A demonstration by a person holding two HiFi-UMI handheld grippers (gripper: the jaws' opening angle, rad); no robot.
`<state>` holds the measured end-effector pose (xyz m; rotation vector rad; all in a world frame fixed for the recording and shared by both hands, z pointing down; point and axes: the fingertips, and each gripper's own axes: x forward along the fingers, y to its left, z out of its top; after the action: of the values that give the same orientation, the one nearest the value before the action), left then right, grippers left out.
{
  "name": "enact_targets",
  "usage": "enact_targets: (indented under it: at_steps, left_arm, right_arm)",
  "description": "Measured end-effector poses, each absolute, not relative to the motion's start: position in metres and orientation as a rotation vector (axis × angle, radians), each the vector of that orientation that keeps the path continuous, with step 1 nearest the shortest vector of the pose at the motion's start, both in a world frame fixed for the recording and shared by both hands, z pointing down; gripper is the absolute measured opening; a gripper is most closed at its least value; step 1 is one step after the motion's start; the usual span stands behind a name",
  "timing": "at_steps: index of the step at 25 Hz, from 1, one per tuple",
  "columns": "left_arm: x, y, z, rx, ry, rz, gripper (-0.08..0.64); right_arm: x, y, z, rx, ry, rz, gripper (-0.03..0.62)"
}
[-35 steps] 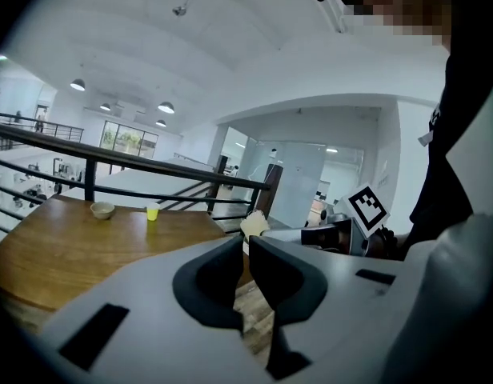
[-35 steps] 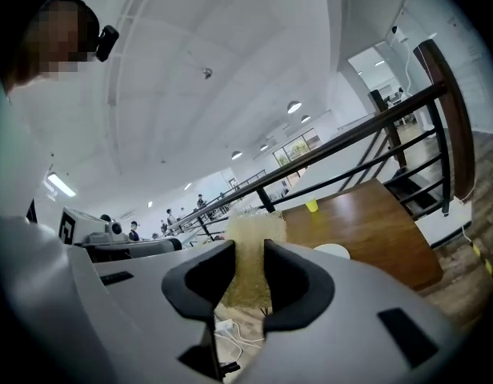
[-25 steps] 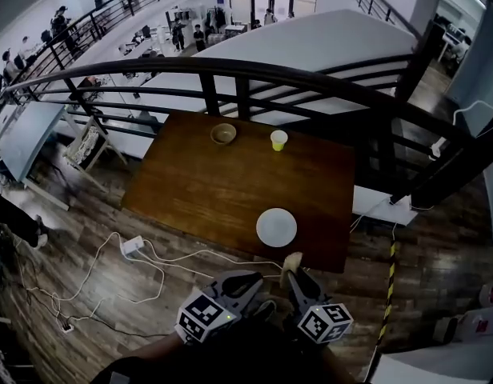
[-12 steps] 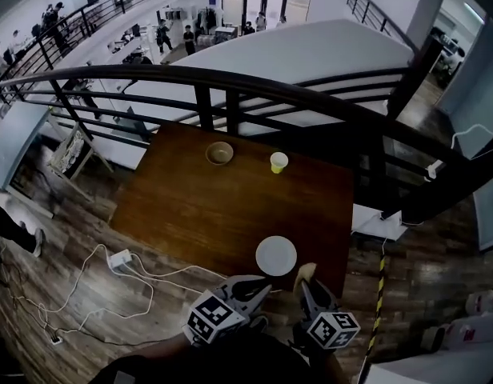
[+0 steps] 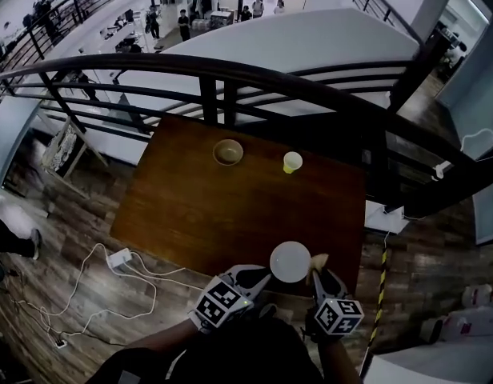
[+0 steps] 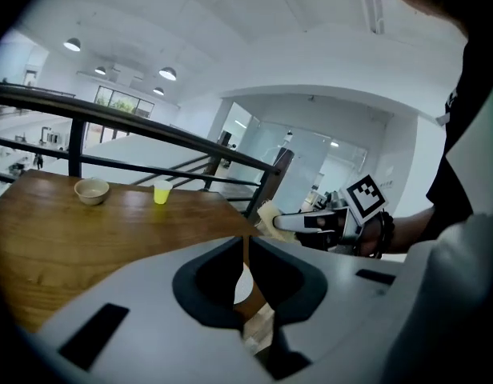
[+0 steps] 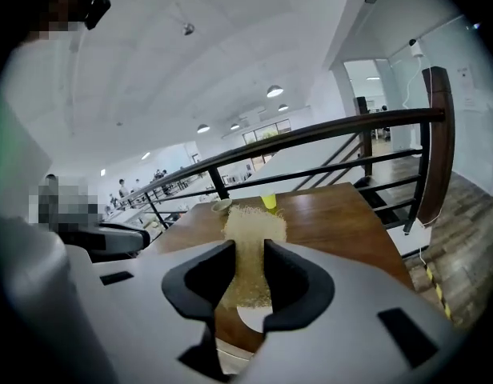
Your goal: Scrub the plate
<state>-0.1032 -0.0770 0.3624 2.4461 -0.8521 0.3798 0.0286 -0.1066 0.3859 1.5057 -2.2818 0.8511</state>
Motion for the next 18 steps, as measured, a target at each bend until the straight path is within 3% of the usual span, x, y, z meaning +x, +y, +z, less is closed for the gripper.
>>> enact_targets:
  at_steps: [11, 18]
  left_arm:
    - [-0.090, -0.083, 0.492, 2.250, -0.813, 0.736, 0.034]
    - [-0.078, -0.120, 0.554, 2.113, -0.883, 0.783, 0.034]
  right_arm:
    - [-0.013, -0.135, 0.509, 1.208, -2.192, 0.924, 0.120]
    - [-0.039, -0.184, 0.548, 1.088, -2.244, 0.826, 0.120]
